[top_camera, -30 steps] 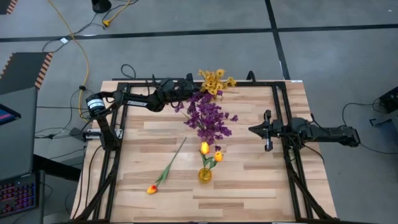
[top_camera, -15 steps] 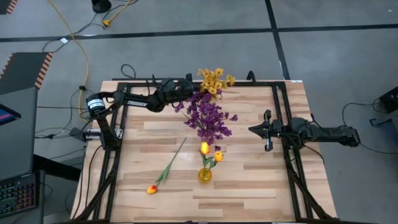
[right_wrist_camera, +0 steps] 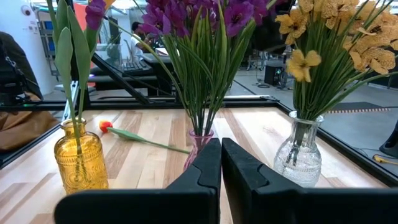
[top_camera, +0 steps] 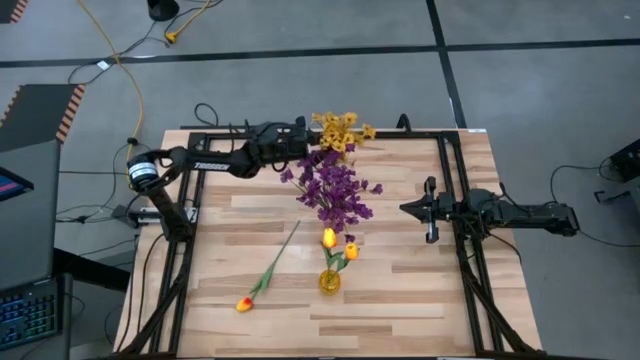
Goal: Sort flowers into vase by color
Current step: Put the yellow flowers into the transparent vase, then put the yellow tulip into the yellow vase
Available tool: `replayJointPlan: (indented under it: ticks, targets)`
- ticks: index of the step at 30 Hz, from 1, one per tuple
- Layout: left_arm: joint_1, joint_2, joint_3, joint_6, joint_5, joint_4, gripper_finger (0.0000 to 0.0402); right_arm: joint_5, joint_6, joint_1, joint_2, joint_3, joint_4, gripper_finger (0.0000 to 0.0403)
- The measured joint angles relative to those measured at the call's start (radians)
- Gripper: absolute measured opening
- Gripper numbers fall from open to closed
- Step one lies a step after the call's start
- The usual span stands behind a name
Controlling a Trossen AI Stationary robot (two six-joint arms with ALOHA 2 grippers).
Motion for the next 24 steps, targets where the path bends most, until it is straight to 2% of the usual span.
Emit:
replayJointPlan:
  ticks: [11, 24]
  targets:
    - [0.0, -0.109, 0.0, 0.018, -0.003, -0.177, 0.0211, 0.0, 0.0, 0.0, 0.0, 0.0, 0.0, 0.0043]
    - [0.002, -0.272, 0.0, 0.074, -0.021, -0.359, 0.0213, 0.0, 0.0, 0.0, 0.0, 0.0, 0.0, 0.0043]
